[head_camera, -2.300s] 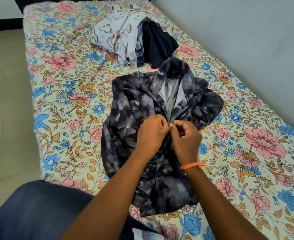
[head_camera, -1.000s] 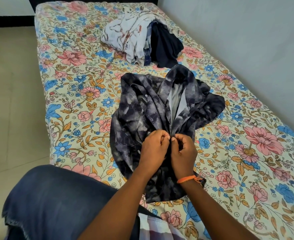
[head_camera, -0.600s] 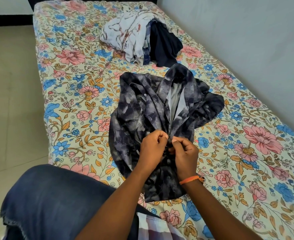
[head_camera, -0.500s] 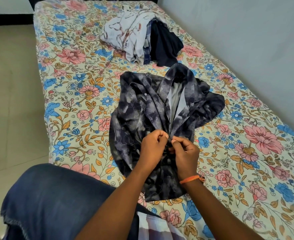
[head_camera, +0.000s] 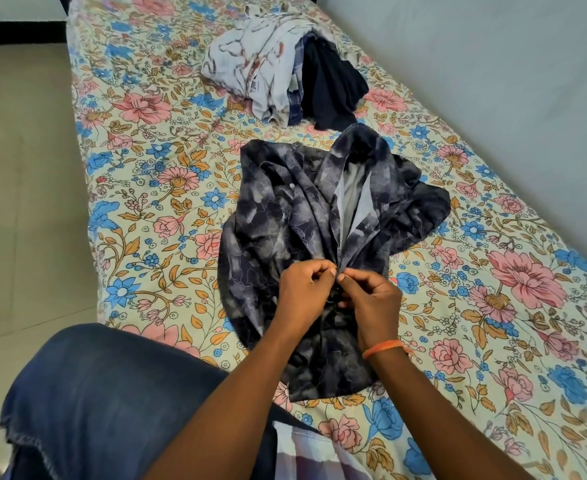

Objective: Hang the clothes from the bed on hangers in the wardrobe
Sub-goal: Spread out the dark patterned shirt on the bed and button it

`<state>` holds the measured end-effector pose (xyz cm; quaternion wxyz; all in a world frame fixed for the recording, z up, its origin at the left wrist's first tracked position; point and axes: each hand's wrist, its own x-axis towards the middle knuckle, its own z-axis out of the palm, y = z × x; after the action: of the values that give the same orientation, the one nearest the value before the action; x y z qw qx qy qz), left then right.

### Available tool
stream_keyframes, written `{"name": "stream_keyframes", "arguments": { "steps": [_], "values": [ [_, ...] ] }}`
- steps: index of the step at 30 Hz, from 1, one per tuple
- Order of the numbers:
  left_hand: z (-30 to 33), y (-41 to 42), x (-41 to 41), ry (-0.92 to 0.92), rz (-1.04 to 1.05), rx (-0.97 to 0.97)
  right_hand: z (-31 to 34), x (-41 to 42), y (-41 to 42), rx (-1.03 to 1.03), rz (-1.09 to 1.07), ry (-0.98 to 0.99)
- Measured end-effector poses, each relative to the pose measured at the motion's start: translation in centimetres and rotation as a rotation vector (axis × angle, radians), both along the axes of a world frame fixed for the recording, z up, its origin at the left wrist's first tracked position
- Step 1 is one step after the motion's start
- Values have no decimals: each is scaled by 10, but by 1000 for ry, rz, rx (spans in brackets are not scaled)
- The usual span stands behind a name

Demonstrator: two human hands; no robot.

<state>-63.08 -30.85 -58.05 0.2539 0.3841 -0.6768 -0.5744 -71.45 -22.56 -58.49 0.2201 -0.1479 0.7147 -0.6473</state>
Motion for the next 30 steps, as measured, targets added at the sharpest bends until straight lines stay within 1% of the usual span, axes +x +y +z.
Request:
{"name": "stream_keyframes", "arguments": {
  "steps": [3, 8, 12, 16, 19, 21, 25, 27, 30],
  "values": [
    [4, -1, 1, 1, 1, 34, -2, 0, -2, 8, -15, 31],
    [11, 1, 0, 6, -47, -8, -6, 0, -1, 31, -23, 100],
    [18, -2, -4, -53, -69, -20, -8, -2, 1, 48, -21, 136],
    [16, -2, -9, -105, -89, -49, -9, -1, -1, 37, -29, 120],
    [12, -3, -11, -101, -54, -37, -8, -1, -2, 16, -24, 81],
    [9, -6, -12, -63, -3, 36, -6, -2, -3, -3, -16, 26],
    [9, -11, -11, 99, 30, 326, -4, -3, -3, -60, -26, -111],
    [10, -14, -9, 123, 17, 444, -3, -4, -1, -83, -18, -149],
    [8, -19, -9, 112, 1, 540, 0, -5, 0, -88, 2, -169]
  ]
}}
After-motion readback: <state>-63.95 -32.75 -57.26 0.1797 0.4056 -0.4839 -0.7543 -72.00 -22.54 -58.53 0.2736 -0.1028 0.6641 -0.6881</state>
